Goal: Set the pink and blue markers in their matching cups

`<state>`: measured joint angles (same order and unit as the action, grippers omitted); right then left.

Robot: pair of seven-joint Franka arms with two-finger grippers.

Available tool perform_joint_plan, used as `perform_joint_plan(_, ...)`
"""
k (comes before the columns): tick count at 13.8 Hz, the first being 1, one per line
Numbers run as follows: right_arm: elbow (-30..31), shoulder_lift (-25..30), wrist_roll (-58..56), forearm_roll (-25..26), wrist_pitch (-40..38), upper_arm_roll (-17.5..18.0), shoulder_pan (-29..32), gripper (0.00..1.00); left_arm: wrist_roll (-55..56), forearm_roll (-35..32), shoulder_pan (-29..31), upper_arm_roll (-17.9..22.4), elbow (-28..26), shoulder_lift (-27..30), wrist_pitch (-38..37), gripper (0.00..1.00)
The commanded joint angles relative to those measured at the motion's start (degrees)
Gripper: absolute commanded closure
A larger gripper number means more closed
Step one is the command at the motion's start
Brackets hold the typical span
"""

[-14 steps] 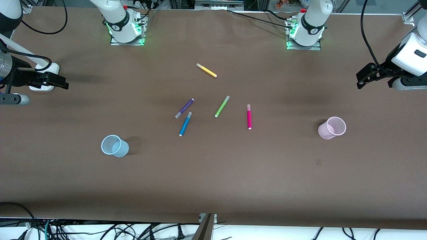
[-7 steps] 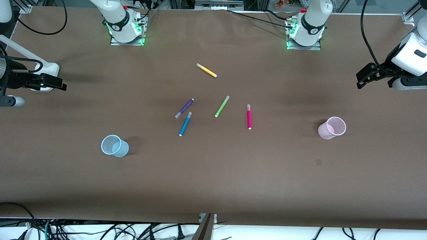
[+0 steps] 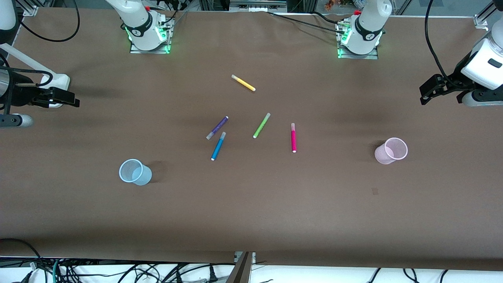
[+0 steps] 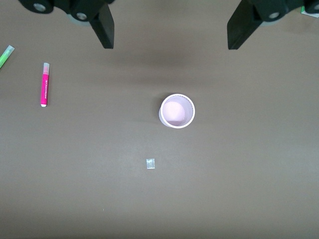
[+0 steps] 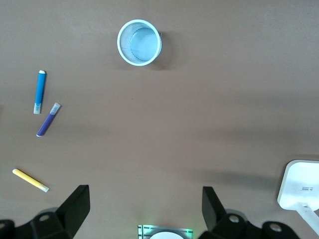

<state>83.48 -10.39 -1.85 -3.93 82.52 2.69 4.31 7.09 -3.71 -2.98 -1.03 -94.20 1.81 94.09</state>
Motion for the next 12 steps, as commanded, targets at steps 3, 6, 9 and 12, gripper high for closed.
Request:
perform_joint_plan(3, -1.1, -0.4, -0.3, -0.1, -0.5, 0.1, -0.1, 0.01, 0.1, 0.8, 0.1, -0.2, 1.9, -0.8, -1.5, 0.0)
perform_joint_plan(6, -1.2, -0.5, -0.3, 1.7, 0.0, 0.2, -0.4, 0.01, 0.1, 0.8, 0.1, -0.2, 1.9, -0.8, -1.5, 0.0)
perform_joint_plan(9, -1.2, -1.2, -0.2, 2.3, 0.1, 0.5, -0.8, 0.01, 0.1, 0.7, 0.0, -0.2, 1.9, -0.8, -1.5, 0.0)
perform_joint_plan(12, -1.4, -2.7, 6.0, 2.2, 3.1, 0.6, -3.5, 0.01, 0.1, 0.7, 0.1, -0.2, 1.9, -0.8, -1.5, 0.0)
